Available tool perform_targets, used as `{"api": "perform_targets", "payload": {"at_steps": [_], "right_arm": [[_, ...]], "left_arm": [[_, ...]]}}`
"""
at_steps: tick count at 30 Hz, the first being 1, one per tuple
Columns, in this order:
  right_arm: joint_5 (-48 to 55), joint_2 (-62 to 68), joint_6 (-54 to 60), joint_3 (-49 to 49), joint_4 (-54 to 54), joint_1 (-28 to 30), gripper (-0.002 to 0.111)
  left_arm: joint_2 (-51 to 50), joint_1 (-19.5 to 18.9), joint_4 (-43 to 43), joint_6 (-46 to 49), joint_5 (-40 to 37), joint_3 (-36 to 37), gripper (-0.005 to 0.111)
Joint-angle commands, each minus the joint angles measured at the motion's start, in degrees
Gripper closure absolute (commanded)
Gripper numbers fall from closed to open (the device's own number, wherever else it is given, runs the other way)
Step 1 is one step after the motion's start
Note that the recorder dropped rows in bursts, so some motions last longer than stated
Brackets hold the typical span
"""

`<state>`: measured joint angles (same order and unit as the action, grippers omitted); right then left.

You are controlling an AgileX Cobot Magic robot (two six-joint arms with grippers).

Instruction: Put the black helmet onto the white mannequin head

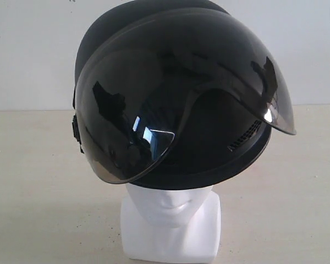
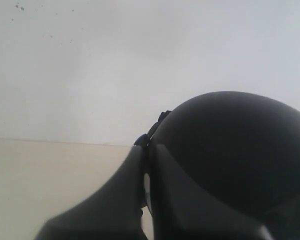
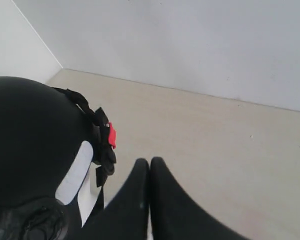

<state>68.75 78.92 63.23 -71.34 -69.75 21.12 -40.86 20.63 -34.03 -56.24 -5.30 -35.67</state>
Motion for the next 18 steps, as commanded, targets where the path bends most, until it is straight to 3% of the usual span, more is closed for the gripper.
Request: {"api": "perform_targets", "payload": {"at_steps": [1,5,11,18], "right_arm": [[1.21,1.41,3.19,0.09,-0.18,-2.42,0.109],[1.21,1.41,3.19,0.09,2.17,-7.62,0.109],[-0.26,1.41,1.32,0.09,6.95,-15.69,0.109],[-2.86,1.41,-0.34,0.09,8.25,-19.12,0.109]], "left_arm": [[-4.12,-0.06,-0.34,0.81,4.14,-0.38,0.102],[-7.91,0.05,-0.34,0.81,8.52,-0.38,0.102],[-10.75,0.05,-0.34,0.60,9.06,-0.38,0.102],[-12.67,0.05,-0.48,0.60,11.58,-0.38,0.102]]}}
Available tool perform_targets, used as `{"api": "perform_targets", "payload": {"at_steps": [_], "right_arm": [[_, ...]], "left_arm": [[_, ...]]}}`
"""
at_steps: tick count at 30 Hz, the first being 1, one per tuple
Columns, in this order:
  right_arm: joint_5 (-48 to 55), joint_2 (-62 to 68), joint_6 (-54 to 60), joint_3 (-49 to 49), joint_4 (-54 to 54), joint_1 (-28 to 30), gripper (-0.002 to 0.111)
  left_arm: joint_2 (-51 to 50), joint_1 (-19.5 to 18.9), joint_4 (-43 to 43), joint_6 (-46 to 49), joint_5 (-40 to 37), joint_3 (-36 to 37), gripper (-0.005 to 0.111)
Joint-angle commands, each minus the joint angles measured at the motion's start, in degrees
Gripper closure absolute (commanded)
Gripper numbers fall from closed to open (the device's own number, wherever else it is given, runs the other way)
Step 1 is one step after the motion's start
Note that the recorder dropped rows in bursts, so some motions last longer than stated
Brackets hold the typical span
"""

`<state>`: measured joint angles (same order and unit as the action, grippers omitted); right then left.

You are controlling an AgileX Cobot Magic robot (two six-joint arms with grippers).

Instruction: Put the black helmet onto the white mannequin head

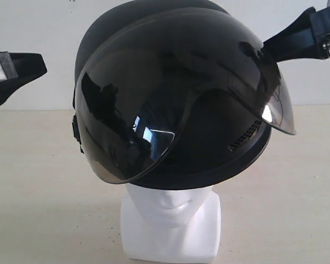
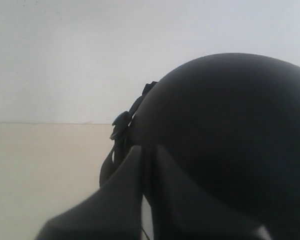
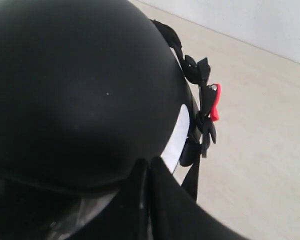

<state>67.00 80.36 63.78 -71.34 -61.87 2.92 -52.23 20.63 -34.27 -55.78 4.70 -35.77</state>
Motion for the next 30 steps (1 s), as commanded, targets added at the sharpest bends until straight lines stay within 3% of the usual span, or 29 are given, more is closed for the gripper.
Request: {"api": "perform_targets", "payload": {"at_steps": [1,12,22,30], "right_arm": [[-1.12,-0.04,-1.02,0.09,0.61,-1.25,0.109],[0.03,-1.30,-2.85,0.09,1.13,-1.37,0.109],[1.44,-2.51,-5.89,0.09,3.91,-1.40,0.109],[1.32,-2.51,-7.80,0.09,6.41,-5.75,0.109]], "left_arm": [[-1.88,0.05,-0.23,0.13,1.86,-0.27,0.102],[-5.79,0.05,-0.23,0.13,6.49,-0.65,0.102],[-9.93,0.05,-2.98,-0.02,6.79,-5.31,0.102],[-10.45,0.05,-3.09,-0.02,6.71,-5.63,0.102]]}}
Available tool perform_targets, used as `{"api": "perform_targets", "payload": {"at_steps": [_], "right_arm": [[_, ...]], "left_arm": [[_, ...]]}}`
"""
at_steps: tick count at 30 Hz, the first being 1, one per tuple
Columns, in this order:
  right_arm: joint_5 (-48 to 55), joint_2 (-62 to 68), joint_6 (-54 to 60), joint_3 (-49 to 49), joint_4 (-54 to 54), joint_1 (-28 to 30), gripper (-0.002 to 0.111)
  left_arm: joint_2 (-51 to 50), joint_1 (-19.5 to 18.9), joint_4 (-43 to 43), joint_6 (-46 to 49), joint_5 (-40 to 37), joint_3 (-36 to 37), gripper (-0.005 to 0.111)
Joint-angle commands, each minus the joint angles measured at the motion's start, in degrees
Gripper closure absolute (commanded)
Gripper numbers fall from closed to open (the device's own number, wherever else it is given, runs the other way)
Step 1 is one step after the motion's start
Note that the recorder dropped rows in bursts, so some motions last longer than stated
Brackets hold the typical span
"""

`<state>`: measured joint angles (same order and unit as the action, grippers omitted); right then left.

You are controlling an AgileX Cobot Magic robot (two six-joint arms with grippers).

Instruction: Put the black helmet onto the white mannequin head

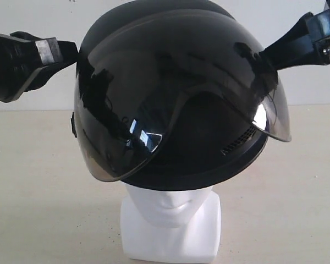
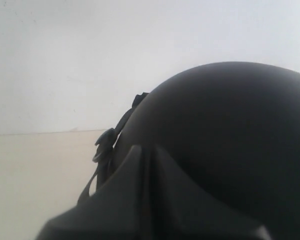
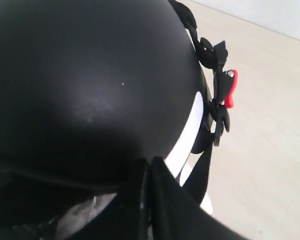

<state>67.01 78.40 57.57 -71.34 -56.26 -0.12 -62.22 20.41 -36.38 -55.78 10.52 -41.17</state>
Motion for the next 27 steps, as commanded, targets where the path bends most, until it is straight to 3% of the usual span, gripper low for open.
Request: {"api": "perform_targets", "payload": {"at_steps": [1,14,27], "right_arm": [[1.32,-0.55,-1.73,0.09,1.21,-3.24,0.109],[1.20,-1.38,-6.96,0.09,5.67,-7.44,0.109],[0.75,-5.15,-10.98,0.09,7.47,-7.40,0.109]], "left_arm": [[-0.46,0.27,-0.98,-0.02,1.04,-0.23,0.102],[-0.46,0.17,-1.12,-0.02,1.53,-0.23,0.102],[-0.46,0.16,-1.12,0.20,1.66,-0.23,0.102]]}}
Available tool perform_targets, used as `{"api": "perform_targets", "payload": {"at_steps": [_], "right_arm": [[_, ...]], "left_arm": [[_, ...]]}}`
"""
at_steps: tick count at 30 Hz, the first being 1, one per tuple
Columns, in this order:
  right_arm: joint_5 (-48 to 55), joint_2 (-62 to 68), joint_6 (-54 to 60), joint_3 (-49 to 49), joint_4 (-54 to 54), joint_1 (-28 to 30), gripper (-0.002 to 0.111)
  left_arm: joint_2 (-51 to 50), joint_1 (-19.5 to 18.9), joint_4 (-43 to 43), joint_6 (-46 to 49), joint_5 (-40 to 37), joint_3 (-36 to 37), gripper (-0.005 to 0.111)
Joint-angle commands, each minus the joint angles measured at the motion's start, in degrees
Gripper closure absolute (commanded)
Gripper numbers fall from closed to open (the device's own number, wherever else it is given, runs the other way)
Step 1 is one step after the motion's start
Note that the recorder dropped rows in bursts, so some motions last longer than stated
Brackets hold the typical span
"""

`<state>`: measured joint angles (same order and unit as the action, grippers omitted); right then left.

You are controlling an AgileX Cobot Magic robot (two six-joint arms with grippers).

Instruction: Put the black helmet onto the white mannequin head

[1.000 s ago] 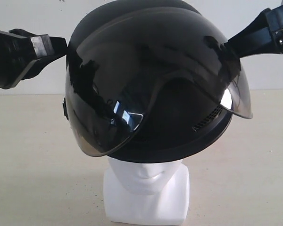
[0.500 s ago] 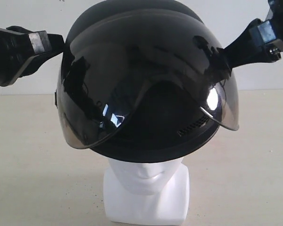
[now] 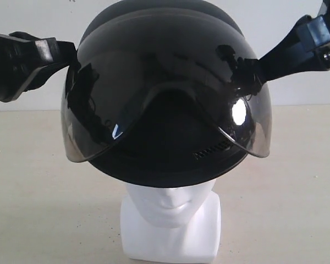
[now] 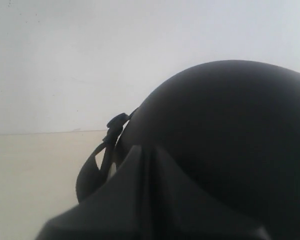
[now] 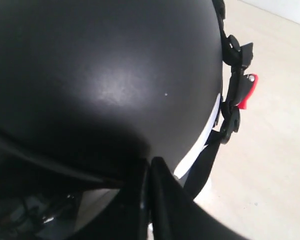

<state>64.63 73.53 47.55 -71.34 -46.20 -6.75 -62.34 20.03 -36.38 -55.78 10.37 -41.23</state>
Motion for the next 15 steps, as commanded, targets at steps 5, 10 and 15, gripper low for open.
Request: {"api": "perform_targets", "payload": {"at_steps": [5,10,15], "right_arm": [[3.31,-0.28,-0.96,0.09,-2.88,-0.78,0.109],[1.13,-0.41,-1.20,-0.01,-0.82,-0.78,0.109],[-1.33,-0.41,-5.03,-1.58,5.01,-0.78,0.109]], "left_arm": [[-0.34,0.54,-1.69,0.20,1.20,-2.30,0.102],[-0.34,0.54,-2.40,0.20,-3.62,-2.40,0.102],[2.80,0.54,-2.88,1.74,-7.70,-2.40,0.102]]}}
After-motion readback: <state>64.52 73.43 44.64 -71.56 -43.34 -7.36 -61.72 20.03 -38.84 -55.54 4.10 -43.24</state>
